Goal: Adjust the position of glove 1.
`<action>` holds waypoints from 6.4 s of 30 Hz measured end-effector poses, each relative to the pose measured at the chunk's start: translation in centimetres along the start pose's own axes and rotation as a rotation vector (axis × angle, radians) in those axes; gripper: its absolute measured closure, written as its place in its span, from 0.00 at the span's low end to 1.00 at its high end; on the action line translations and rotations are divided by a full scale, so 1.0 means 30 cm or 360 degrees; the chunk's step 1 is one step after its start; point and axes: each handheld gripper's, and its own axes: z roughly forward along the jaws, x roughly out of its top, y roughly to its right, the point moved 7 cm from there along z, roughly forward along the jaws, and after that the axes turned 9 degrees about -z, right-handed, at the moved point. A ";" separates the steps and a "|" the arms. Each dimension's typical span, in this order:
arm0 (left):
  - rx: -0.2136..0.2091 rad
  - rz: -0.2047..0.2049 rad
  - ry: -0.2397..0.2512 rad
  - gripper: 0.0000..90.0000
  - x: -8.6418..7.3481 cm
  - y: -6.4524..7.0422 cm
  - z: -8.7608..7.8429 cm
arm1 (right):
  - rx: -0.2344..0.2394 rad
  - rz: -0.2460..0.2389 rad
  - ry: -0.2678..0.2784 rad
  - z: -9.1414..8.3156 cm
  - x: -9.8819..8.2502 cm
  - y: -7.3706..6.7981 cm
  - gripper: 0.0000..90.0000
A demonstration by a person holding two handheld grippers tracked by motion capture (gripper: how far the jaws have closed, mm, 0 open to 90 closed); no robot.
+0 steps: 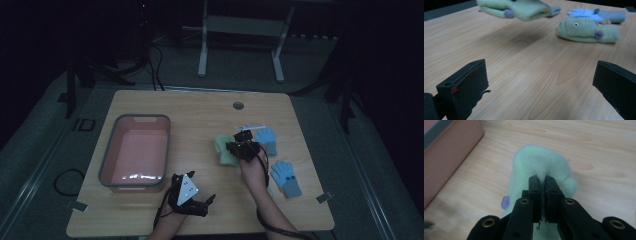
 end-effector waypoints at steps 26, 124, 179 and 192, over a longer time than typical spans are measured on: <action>-0.0005 -0.0004 0.0007 0.00 0.000 0.002 -0.001 | -0.0175 0.0141 -0.0066 0.052 -0.271 -0.128 0.89; -0.0022 0.0003 0.0002 0.00 0.000 0.006 0.002 | -0.0283 0.0148 -0.0071 -0.095 -0.393 0.148 0.81; -0.0016 0.0013 -0.0001 0.00 0.000 0.007 0.002 | -0.0346 -0.0042 0.0262 -0.277 -0.159 0.037 0.93; -0.0020 0.0014 0.0002 0.00 0.000 0.008 0.002 | -0.0249 -0.0071 0.0273 -0.202 -0.122 -0.158 0.93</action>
